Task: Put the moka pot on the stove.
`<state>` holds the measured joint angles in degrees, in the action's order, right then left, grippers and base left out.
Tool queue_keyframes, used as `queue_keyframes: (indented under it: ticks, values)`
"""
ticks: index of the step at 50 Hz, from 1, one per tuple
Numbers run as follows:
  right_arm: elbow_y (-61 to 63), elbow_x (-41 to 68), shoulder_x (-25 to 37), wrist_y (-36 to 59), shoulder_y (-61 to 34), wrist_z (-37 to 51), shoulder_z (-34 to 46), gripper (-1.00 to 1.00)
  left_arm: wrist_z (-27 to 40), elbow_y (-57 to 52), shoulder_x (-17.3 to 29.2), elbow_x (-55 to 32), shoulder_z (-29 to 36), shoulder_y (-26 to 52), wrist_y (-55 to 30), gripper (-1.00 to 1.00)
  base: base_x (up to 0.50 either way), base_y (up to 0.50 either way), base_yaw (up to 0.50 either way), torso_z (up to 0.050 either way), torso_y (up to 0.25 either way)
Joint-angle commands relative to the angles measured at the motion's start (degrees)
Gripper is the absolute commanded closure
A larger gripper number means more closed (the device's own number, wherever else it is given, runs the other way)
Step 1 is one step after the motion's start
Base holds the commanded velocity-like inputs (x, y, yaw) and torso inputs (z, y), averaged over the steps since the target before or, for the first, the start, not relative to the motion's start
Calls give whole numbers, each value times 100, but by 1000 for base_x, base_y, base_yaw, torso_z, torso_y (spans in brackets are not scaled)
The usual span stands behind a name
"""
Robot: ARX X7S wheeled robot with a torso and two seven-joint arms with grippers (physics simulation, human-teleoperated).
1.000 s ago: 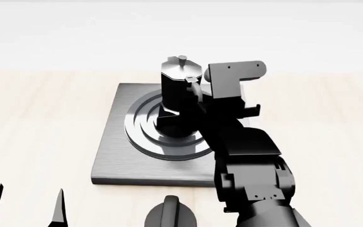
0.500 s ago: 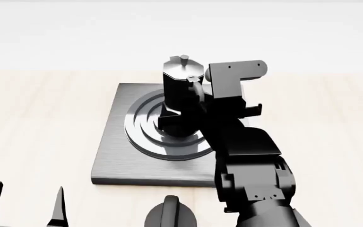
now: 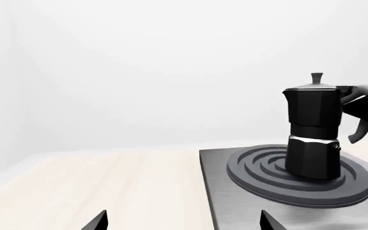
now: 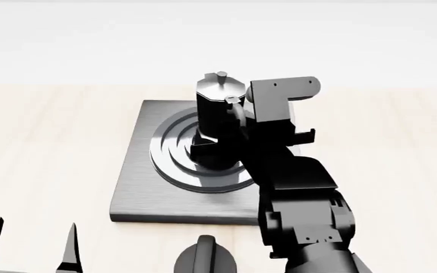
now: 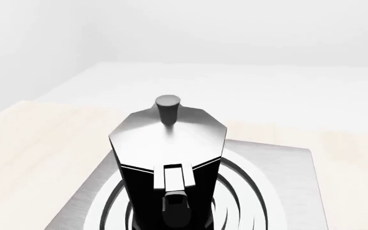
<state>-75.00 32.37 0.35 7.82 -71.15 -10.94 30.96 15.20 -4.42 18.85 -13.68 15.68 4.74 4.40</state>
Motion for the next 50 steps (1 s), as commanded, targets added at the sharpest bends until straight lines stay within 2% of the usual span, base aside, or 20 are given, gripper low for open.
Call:
queue_keyframes:
  ticks: [1,27,28,50]
  values:
    - [1,-140,-35,28,-51,-49,-130,100,-19,-61,-15,-117,-74,-8,-17,-100,0,0,0,0,0]
    - [1,-92,-35,21,-3,-78,1,100,6,-48,13,-138,-40,-2,10,-100,0,0,0,0,0]
    - [1,-97,-35,23,10,-63,13,-100,8,-44,13,-137,-38,-1,12,-100,0,0,0,0,0]
    - [1,-267,-34,49,82,-128,-153,-100,10,-7,39,-160,-21,-26,71,-100,0,0,0,0,0]
